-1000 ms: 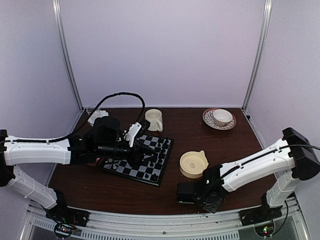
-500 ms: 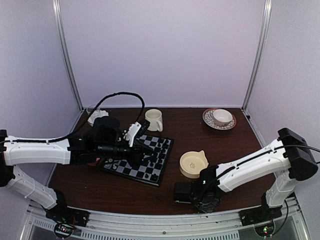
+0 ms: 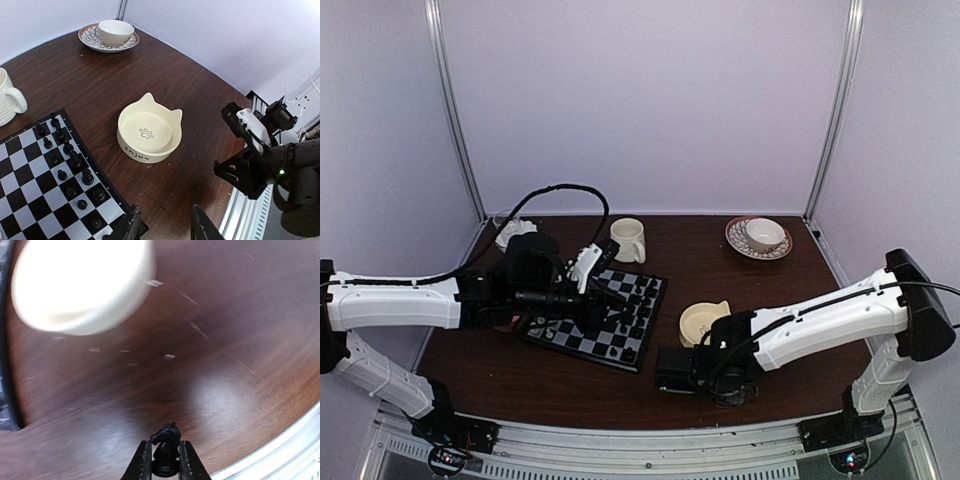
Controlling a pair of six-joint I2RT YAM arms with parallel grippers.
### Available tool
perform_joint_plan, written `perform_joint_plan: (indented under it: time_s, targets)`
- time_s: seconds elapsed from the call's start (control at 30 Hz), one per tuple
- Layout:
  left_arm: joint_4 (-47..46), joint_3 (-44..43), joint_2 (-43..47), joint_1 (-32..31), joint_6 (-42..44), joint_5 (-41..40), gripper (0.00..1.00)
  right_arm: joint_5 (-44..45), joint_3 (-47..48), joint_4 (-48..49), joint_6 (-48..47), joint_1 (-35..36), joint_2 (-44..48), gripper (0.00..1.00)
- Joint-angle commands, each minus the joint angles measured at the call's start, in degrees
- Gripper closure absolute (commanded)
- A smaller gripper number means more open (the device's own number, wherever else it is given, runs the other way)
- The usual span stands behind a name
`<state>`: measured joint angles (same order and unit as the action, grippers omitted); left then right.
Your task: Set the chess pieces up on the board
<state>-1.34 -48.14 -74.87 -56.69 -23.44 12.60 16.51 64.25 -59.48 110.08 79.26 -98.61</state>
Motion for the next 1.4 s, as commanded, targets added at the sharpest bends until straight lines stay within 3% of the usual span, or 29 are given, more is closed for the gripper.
perform_joint_plan:
  time_s: [0.0, 0.17, 0.27, 0.43, 0.7, 0.83, 1.1, 1.37]
  targets:
    - [-0.5, 0.0, 1.5, -0.3, 0.5, -0.8, 0.65, 13.1, 6.2, -7.0, -12.4, 0.0, 0.1, 0.88]
    - [-0.2, 0.1, 2.3, -0.2, 0.1, -1.5, 0.65, 21.8, 6.7, -0.9, -27.1, 0.0, 3.2, 0.89]
    - [-0.5, 0.6, 2.7, -0.2, -0.2, -2.1, 0.65, 24.1, 3.2, 8.7, -40.7, 0.0, 7.6, 0.89]
    - [-0.6, 0.7, 2.4, -0.2, -0.4, -3.2, 0.65, 24.3, -6.5, 27.5, -58.8, 0.0, 18.4, 0.88]
    - [-0.1, 1.5, 4.8, -0.1, 0.0, -6.0, 0.65, 26.4, -17.7, 44.5, -79.9, -0.2, 31.2, 0.89]
    - [0.4, 1.5, 5.4, 0.1, 0.1, -6.2, 0.65, 21.9, -22.9, 57.6, -92.4, -0.3, 34.7, 0.89]
    - [2.9, 0.0, 5.2, 1.4, -1.4, -3.0, 0.65, 11.7, -29.5, 80.7, -108.1, -1.5, 31.1, 0.87]
    - [2.6, -0.3, 3.9, 3.7, -3.8, 1.9, 0.65, 0.3, -31.5, 94.8, -114.3, -4.3, 22.8, 0.9]
